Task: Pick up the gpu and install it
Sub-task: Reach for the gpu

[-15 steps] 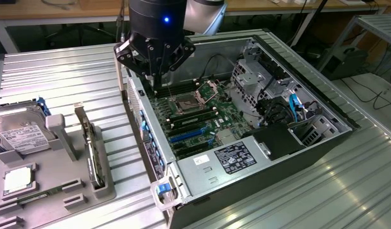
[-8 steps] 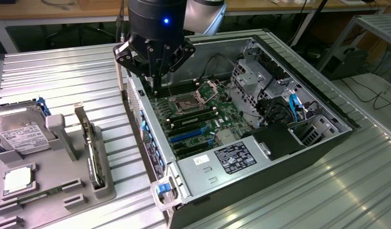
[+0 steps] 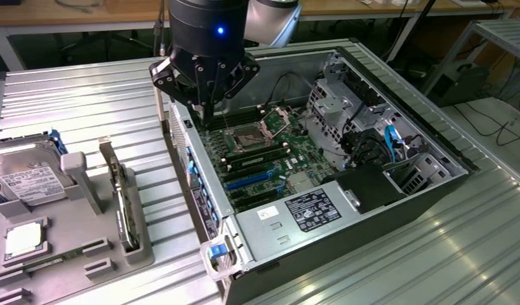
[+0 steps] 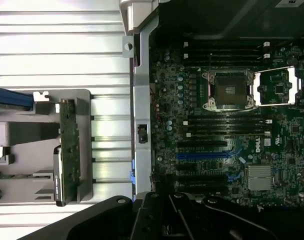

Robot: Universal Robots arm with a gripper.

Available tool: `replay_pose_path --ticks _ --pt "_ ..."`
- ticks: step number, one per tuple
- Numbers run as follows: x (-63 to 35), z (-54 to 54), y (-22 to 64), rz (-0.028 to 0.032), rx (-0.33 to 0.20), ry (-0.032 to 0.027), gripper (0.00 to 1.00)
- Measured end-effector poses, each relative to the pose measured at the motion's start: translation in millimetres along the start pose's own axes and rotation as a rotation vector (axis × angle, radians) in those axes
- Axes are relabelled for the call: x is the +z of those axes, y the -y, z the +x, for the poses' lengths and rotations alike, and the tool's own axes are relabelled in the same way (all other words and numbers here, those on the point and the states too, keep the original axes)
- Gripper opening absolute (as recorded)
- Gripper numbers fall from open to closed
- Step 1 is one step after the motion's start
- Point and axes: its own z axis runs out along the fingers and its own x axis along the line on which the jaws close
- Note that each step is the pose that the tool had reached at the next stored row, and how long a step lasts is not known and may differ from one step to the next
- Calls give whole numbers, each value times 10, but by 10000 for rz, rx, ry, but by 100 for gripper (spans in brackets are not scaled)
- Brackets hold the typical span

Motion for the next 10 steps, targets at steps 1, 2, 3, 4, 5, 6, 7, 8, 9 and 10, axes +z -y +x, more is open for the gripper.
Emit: replay_pose_path --ticks 1,2,3,4,5,6,7,8,9,10 --pt "0 2 8 0 -3 0 11" --pt "-1 6 14 -1 -4 0 11" --pt "-1 8 20 -1 -5 0 11" --pt "-1 11 25 -1 -6 0 11" --pt "-2 14 31 -1 -8 0 11" --pt "-3 18 40 -1 -11 0 11" --pt "-3 21 49 -2 -14 0 11" --pt "-4 23 56 -1 -17 -1 11" --pt "-5 26 65 0 -21 -2 11" --pt "-5 29 73 0 -24 -2 11"
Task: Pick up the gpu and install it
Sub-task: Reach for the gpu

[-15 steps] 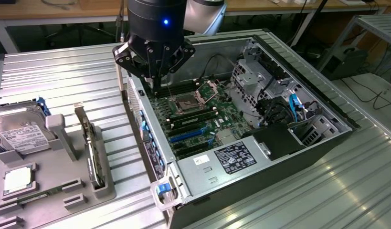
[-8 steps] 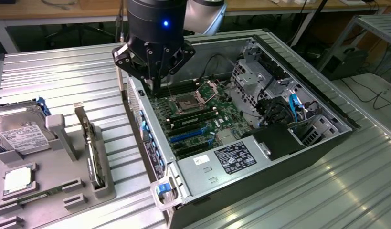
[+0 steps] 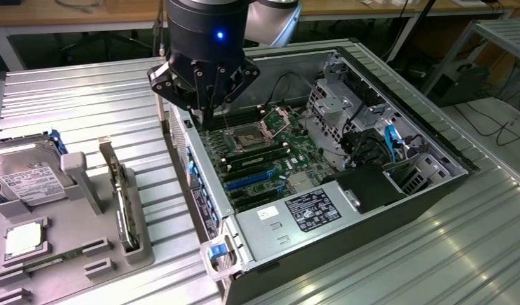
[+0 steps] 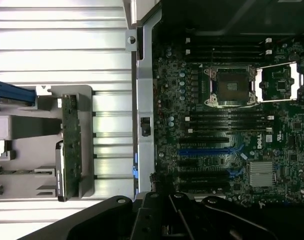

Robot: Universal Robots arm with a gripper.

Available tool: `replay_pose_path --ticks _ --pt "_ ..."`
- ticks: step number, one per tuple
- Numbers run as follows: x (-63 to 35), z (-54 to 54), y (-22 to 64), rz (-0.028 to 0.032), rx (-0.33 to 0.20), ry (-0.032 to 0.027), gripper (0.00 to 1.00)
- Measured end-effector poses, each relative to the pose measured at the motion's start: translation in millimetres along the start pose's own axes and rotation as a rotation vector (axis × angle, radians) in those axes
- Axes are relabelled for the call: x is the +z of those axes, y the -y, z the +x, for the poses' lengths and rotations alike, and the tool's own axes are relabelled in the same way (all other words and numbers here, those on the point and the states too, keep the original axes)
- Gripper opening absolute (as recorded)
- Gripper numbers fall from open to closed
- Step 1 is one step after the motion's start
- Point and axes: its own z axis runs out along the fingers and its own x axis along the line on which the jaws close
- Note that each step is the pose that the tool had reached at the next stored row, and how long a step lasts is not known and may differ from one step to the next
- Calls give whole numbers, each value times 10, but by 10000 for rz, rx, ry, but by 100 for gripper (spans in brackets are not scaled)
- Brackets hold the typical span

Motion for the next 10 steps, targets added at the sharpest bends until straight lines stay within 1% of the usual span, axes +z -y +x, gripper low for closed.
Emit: replay_pose_path --ticks 10 --pt "-4 27 60 -2 -22 0 11"
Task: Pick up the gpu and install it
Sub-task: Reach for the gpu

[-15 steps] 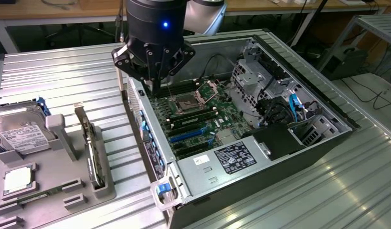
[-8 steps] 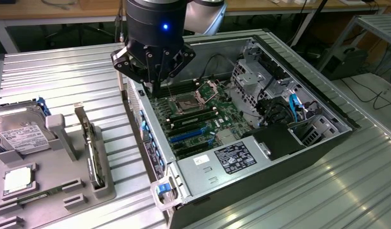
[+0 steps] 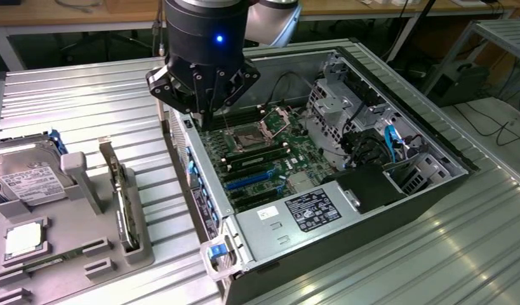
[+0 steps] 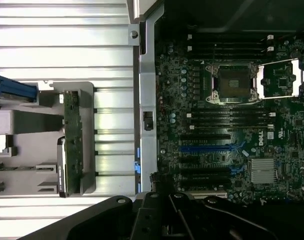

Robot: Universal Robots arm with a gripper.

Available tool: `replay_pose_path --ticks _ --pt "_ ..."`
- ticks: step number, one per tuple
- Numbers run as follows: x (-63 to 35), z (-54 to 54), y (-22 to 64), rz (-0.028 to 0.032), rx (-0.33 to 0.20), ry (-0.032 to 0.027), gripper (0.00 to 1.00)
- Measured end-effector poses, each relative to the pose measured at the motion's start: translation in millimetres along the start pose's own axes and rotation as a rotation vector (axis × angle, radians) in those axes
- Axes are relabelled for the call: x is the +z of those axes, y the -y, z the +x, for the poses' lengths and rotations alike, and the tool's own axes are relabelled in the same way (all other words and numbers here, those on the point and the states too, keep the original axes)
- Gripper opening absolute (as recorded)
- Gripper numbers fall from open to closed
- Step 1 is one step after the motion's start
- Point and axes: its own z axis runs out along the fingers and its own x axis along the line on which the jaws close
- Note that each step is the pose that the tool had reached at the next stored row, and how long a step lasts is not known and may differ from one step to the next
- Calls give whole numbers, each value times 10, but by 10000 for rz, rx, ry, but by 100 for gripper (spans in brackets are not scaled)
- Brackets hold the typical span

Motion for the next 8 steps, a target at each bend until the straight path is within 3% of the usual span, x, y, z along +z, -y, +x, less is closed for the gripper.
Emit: replay_pose_path --ticks 8 --pt "-4 23 44 -2 -23 -2 11"
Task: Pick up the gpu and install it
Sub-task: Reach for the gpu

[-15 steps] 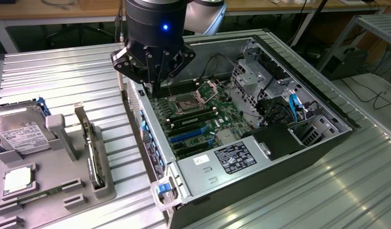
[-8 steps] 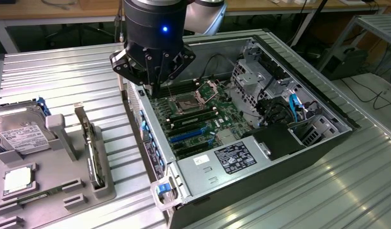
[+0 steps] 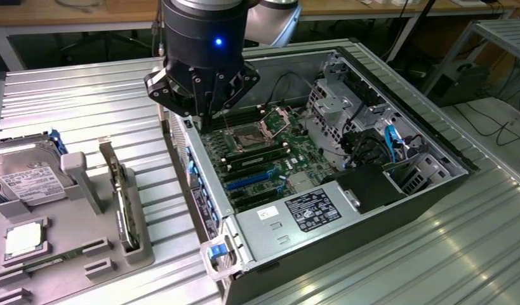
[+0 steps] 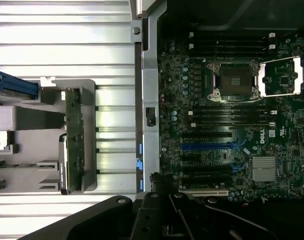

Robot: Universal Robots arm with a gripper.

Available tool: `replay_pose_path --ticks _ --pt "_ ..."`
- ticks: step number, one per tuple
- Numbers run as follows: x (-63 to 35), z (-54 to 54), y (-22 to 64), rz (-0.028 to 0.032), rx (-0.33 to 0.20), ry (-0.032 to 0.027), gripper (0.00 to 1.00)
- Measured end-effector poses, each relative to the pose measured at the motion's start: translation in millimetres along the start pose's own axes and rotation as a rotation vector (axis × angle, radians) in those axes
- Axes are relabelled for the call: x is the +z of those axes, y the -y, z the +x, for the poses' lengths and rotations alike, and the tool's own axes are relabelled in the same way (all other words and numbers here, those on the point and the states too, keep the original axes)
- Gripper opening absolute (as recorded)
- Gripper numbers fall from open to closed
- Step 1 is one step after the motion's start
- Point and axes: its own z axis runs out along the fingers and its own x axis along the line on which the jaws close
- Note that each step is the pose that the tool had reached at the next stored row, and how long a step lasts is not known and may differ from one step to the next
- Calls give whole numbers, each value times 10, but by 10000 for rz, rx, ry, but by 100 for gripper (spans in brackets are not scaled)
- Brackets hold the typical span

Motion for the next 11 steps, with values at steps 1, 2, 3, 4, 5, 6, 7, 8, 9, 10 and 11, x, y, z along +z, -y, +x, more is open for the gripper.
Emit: replay_pose_path --ticks 1,2,3,4,5,6,7,8,9,10,11 --pt "-1 1 6 0 -3 0 11" --pt "-1 3 13 -1 -6 0 11" --pt "-2 6 20 -2 -8 -1 11" --pt "-2 8 27 -2 -10 -1 11" --pt "-4 15 50 -6 -19 -1 11" --pt "-4 18 56 -6 -21 -1 11" --pt "-5 20 60 -6 -22 -2 11" --pt "-5 22 67 -6 -26 -2 11" --pt "-5 24 73 -7 -27 -1 11" --pt "-6 25 80 -7 -31 -1 11" --pt "-6 28 88 -8 -33 -2 11"
